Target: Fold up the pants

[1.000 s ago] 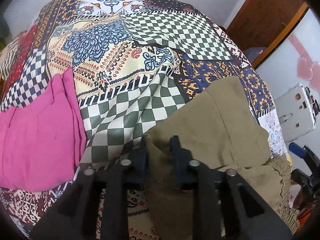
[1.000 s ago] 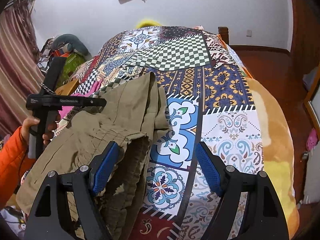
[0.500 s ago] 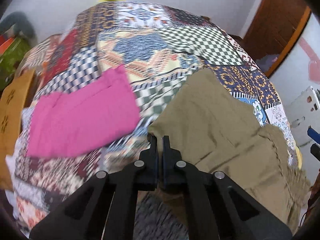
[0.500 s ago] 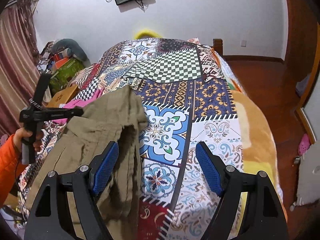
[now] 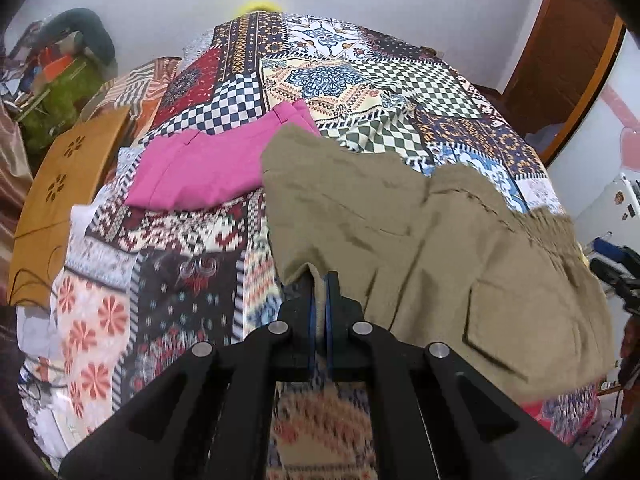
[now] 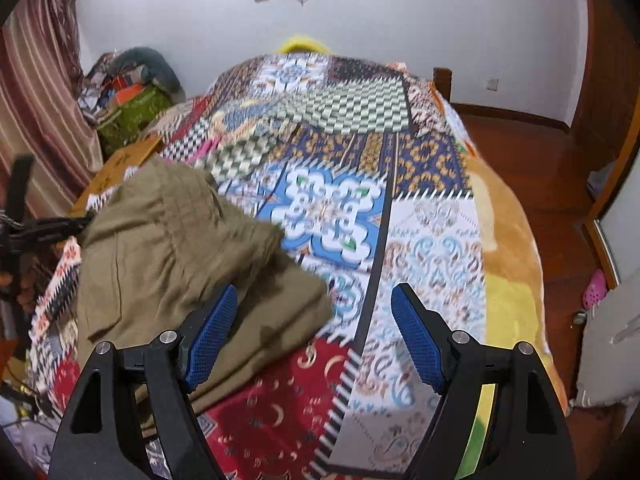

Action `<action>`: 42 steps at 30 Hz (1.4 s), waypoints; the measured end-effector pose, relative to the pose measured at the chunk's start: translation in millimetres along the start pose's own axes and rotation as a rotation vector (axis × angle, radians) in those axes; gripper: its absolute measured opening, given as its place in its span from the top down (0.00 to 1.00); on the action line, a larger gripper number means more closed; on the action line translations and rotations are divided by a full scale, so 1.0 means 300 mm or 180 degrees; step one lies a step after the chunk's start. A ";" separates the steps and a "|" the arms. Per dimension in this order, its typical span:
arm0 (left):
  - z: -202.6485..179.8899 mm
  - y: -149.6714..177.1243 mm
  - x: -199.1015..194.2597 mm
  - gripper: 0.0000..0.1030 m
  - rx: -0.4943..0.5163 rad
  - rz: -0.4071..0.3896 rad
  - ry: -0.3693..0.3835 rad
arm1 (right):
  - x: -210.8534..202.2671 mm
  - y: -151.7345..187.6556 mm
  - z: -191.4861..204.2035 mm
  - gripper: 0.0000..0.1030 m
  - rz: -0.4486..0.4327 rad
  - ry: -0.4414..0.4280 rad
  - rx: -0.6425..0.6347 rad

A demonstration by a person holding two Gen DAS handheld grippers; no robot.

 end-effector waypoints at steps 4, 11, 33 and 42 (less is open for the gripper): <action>0.008 0.070 -0.031 0.98 -0.0086 0.0003 0.0052 | 0.056 0.059 0.031 0.26 0.0213 0.0026 -0.0149; 0.034 0.156 -0.033 0.97 -0.0341 0.0035 0.0178 | 0.160 0.087 0.005 0.27 0.0448 0.0009 -0.0177; 0.173 0.169 -0.156 0.89 -0.0369 -0.0168 -0.0124 | 0.109 -0.083 -0.023 0.34 0.0087 0.0251 -0.0317; -0.033 -0.037 -0.131 0.49 0.0007 -0.0315 0.0198 | 0.032 -0.155 0.121 0.34 -0.0153 -0.0091 -0.0382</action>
Point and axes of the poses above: each gripper's, at about its wrist camera, not at the fingertips, and x roughly the way its jaws point, z to its left, y to its underside, the point moved 10 cm from there along x, roughly the way its jaws point, and after that the axes turned 2 degrees about z, right-handed, at the moved point
